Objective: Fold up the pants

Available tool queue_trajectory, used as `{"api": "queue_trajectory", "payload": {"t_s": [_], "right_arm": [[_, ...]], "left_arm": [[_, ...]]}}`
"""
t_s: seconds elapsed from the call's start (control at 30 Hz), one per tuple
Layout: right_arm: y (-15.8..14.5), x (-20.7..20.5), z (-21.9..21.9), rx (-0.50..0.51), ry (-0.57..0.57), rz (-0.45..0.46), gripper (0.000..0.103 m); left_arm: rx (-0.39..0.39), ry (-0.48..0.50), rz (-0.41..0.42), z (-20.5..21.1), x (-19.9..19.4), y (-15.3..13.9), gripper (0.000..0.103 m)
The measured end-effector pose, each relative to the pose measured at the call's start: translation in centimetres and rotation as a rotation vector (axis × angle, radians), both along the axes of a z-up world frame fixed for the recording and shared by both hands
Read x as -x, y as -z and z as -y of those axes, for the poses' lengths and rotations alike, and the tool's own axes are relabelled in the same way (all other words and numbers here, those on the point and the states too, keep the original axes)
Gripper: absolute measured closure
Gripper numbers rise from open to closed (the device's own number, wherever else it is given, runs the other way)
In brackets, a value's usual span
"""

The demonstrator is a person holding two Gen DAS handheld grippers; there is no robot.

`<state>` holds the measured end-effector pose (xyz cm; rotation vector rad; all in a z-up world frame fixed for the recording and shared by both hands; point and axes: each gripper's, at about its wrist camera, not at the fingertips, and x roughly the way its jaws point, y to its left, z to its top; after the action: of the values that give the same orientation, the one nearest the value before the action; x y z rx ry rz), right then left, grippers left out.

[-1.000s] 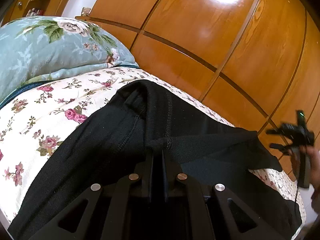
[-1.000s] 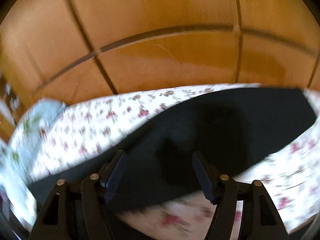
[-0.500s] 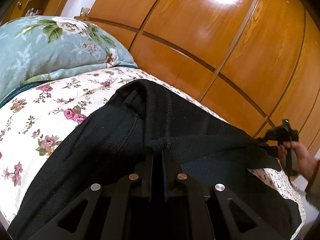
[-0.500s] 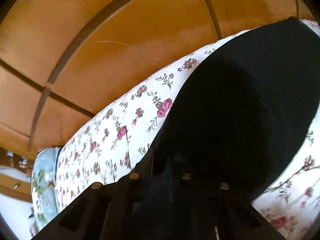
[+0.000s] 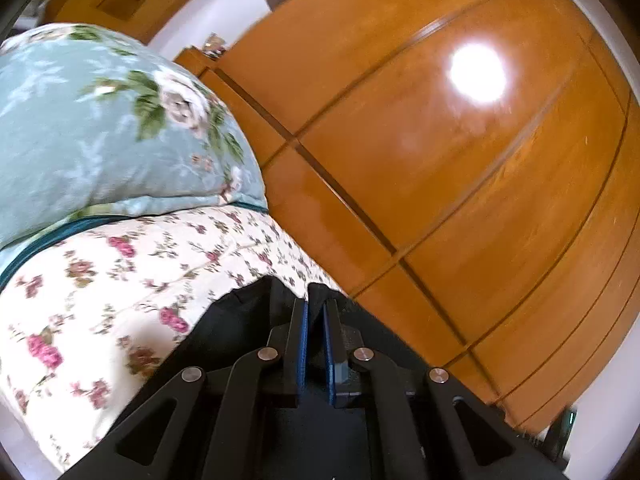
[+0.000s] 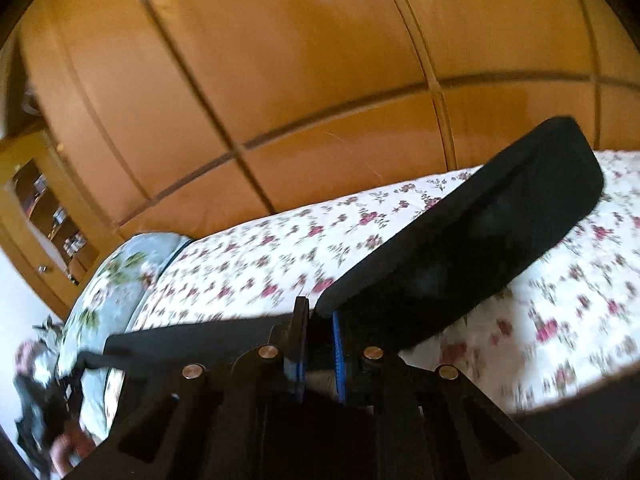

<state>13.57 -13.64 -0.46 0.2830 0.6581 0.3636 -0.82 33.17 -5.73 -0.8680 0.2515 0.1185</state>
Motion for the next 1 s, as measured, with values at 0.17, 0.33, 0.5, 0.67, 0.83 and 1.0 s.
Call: {"api": "queue_trajectory", "payload": {"t_s": [0.17,0.33,0.5,0.67,0.83,1.0], "right_arm": [[4.5,5.0,-0.8,0.055,0.042,-0.01,0.092],[10.8,5.3,-0.1,-0.005,0.09,-0.141,0.092],[12.3,5.8,0.3,-0.013,0.078,-0.112,0.096],[12.0,5.5,1.3,-0.103,0.074,-0.14,0.095],[11.1,5.5,4.5,-0.28,0.129,-0.141,0.044],[11.6,3.7,8.0,-0.413,0.235,-0.193,0.047]], "left_arm": [[0.091,-0.037,-0.063,-0.9,2.1,3.0,0.102],[0.154,0.034,-0.085,0.2,4.2,5.6,0.071],[0.211,0.15,-0.07,2.9,5.4,6.2,0.045],[0.17,0.182,-0.16,4.6,2.4,6.4,0.042],[0.244,0.109,-0.244,3.9,-0.7,8.0,0.045],[0.166,0.076,-0.318,4.3,-3.0,7.5,0.091]]}}
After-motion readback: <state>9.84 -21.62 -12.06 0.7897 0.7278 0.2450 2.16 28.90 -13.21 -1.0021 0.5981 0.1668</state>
